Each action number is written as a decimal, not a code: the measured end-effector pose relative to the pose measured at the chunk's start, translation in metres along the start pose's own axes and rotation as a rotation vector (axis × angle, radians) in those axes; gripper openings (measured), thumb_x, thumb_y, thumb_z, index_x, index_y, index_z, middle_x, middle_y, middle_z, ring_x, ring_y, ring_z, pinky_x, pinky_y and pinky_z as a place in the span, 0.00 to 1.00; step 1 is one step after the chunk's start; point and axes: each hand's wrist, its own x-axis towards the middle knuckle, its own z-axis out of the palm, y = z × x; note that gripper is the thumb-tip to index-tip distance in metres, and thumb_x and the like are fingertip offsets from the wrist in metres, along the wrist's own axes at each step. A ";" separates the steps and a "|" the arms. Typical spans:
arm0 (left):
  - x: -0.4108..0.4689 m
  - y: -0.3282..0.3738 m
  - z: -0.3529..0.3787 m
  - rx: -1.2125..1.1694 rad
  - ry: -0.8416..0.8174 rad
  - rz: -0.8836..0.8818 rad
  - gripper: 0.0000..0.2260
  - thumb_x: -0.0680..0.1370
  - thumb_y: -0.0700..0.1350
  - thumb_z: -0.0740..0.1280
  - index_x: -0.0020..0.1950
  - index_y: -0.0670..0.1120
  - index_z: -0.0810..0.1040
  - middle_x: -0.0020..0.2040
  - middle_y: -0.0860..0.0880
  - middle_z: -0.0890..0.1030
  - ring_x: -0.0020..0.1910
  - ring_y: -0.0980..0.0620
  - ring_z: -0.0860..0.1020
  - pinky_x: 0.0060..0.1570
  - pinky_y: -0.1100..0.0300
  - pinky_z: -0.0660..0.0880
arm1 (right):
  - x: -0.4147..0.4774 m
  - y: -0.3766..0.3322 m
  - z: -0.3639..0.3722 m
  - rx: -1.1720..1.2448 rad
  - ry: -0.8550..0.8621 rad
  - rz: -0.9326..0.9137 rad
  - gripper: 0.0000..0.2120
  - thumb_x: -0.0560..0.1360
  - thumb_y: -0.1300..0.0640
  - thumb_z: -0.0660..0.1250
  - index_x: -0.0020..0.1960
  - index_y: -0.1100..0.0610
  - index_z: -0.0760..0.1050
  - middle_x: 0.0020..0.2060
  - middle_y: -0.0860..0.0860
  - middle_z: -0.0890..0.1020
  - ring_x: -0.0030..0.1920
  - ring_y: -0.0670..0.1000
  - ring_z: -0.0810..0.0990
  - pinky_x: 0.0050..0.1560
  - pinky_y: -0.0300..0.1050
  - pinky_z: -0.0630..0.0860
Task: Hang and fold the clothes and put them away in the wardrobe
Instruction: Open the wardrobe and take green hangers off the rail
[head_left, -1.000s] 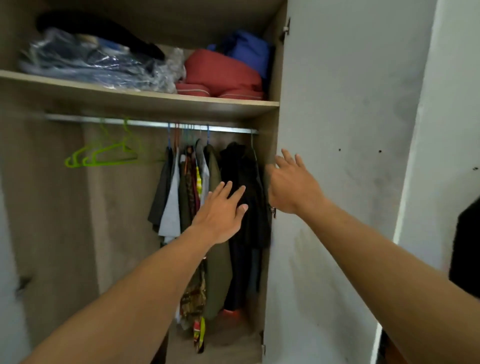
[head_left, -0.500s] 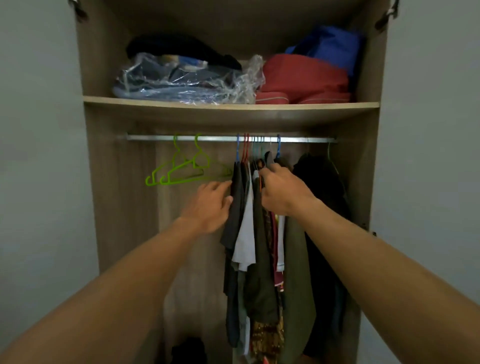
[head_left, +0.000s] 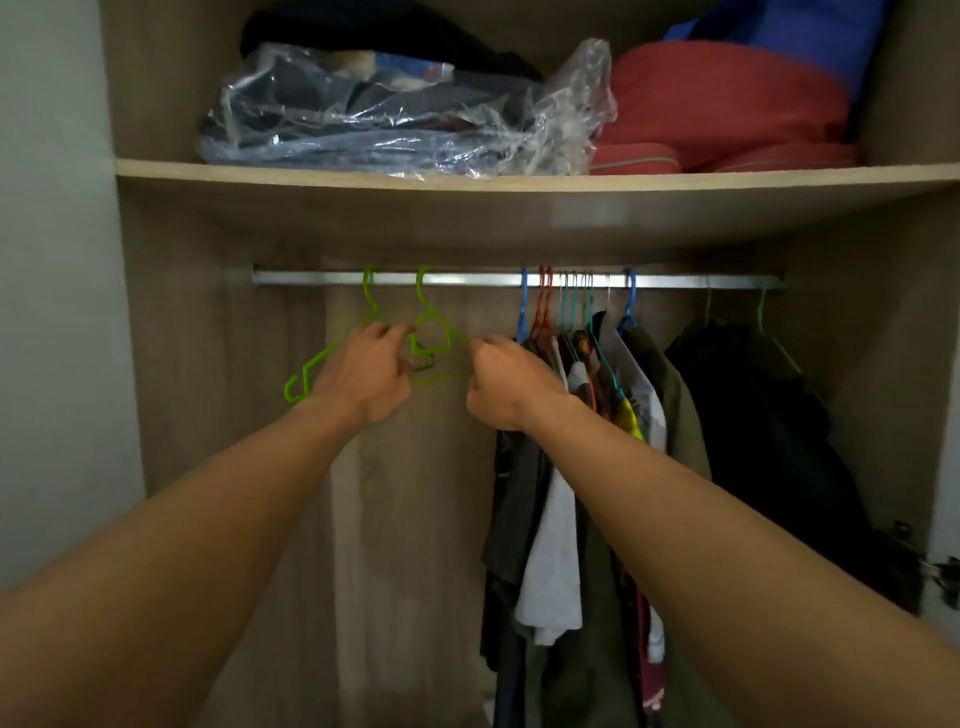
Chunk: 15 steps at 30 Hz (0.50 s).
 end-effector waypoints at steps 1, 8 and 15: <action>0.007 -0.005 0.004 0.006 0.005 -0.009 0.20 0.78 0.43 0.64 0.71 0.46 0.73 0.65 0.38 0.77 0.64 0.35 0.74 0.62 0.46 0.74 | 0.011 0.001 0.007 0.015 0.004 -0.003 0.19 0.76 0.58 0.63 0.65 0.61 0.73 0.63 0.60 0.76 0.64 0.63 0.75 0.60 0.56 0.76; 0.052 -0.038 0.031 0.086 -0.071 -0.097 0.24 0.74 0.41 0.63 0.71 0.45 0.73 0.67 0.38 0.76 0.64 0.36 0.75 0.62 0.47 0.75 | 0.084 0.007 0.043 0.108 -0.016 0.040 0.25 0.74 0.58 0.64 0.70 0.59 0.71 0.68 0.61 0.75 0.67 0.62 0.76 0.64 0.54 0.76; 0.067 -0.054 0.049 0.159 -0.169 -0.270 0.21 0.76 0.44 0.63 0.69 0.44 0.75 0.64 0.37 0.78 0.63 0.37 0.78 0.57 0.49 0.76 | 0.126 0.003 0.069 0.242 -0.031 0.125 0.22 0.77 0.56 0.62 0.71 0.59 0.72 0.69 0.62 0.75 0.68 0.63 0.74 0.67 0.52 0.74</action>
